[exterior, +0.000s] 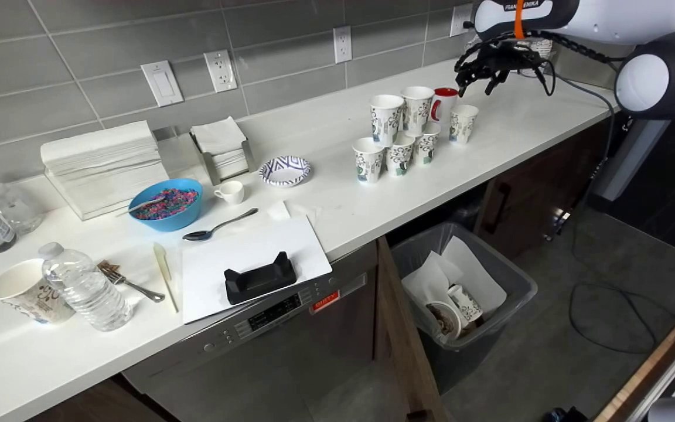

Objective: Stack the paper cups on top of each other

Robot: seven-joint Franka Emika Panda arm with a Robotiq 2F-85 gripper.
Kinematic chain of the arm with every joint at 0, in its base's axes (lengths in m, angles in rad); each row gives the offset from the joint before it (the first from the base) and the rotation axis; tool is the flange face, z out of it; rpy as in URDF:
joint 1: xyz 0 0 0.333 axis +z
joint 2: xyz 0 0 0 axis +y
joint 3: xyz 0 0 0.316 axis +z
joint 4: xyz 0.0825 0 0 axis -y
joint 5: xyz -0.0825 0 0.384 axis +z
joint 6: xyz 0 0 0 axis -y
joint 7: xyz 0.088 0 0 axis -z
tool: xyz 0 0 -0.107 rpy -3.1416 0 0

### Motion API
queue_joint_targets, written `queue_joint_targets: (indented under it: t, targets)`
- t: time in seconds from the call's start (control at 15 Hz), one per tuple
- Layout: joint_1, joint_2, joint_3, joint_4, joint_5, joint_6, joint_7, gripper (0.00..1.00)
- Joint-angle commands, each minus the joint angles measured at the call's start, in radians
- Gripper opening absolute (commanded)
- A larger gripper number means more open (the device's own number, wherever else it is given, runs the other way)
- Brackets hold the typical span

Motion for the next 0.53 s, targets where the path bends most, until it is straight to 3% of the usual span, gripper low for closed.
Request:
queue_joint_targets:
  t: [0.0, 0.27, 0.47]
  targets:
    - [-0.029, 0.095, 0.012, 0.135, -0.024, -0.035, 0.025, 1.0]
    - [-0.041, 0.144, 0.018, 0.2, -0.032, -0.063, 0.025, 1.0]
    - [-0.046, 0.172, 0.023, 0.244, -0.038, -0.107, 0.024, 0.68]
